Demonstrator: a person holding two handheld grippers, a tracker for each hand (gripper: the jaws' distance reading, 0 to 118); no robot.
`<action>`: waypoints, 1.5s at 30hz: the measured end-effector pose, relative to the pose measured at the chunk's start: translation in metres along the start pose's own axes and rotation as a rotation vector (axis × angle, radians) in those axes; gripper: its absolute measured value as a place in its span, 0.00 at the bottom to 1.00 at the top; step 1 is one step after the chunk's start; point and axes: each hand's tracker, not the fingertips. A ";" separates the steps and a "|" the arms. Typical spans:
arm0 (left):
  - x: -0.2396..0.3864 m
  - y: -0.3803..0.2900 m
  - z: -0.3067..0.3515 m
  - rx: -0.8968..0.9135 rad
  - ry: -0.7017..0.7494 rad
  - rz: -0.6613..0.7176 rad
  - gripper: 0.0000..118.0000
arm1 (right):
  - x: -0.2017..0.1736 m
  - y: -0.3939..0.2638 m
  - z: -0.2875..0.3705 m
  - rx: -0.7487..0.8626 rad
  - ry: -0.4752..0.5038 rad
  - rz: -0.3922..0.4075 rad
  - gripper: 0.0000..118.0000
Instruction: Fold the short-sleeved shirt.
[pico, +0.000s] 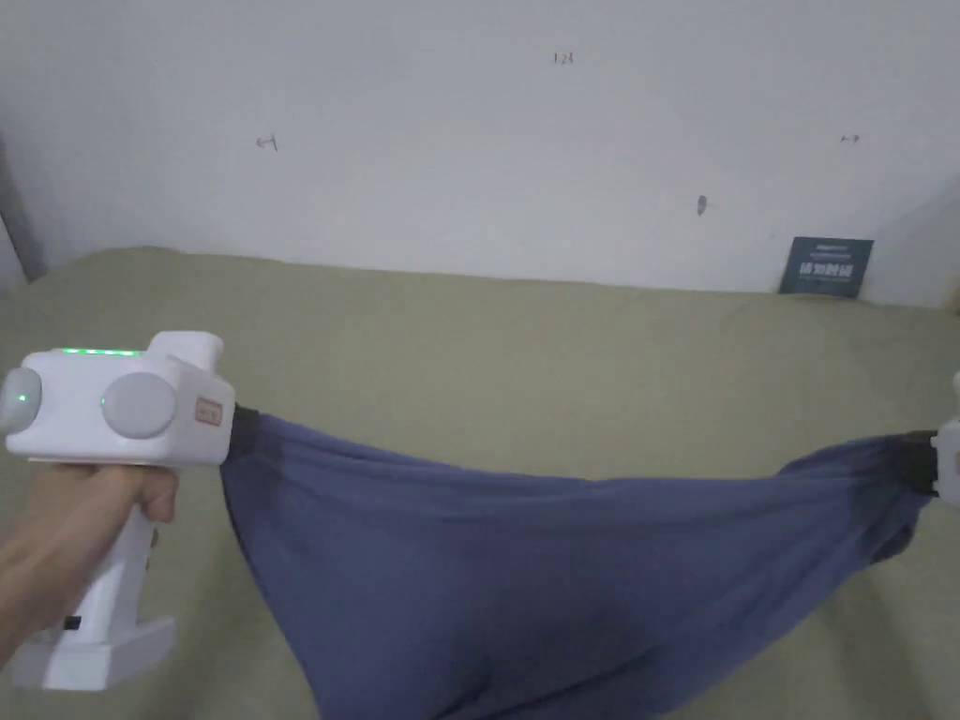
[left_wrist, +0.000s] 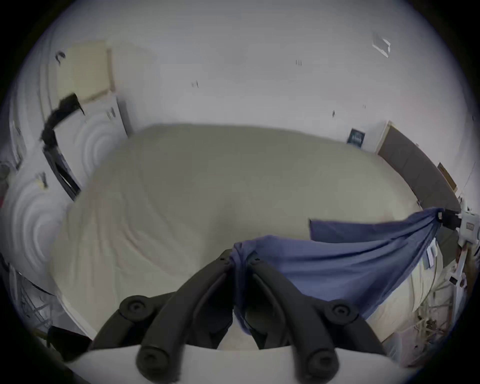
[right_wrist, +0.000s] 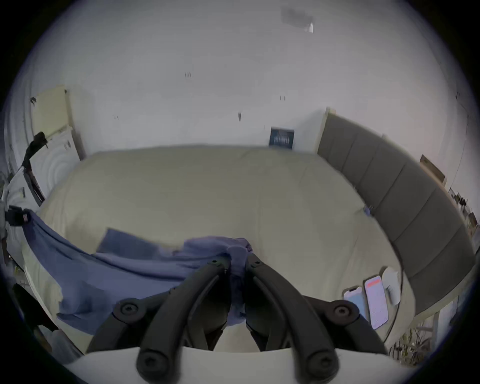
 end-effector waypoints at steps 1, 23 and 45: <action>-0.004 0.010 0.015 0.035 0.015 -0.001 0.05 | -0.001 0.011 0.009 0.023 0.006 -0.001 0.10; 0.040 0.229 0.016 0.361 0.274 0.001 0.05 | -0.006 0.253 -0.018 0.265 -0.112 -0.094 0.10; 0.045 0.047 -0.171 0.136 0.213 -0.077 0.05 | -0.024 0.030 -0.174 -0.006 -0.100 -0.086 0.10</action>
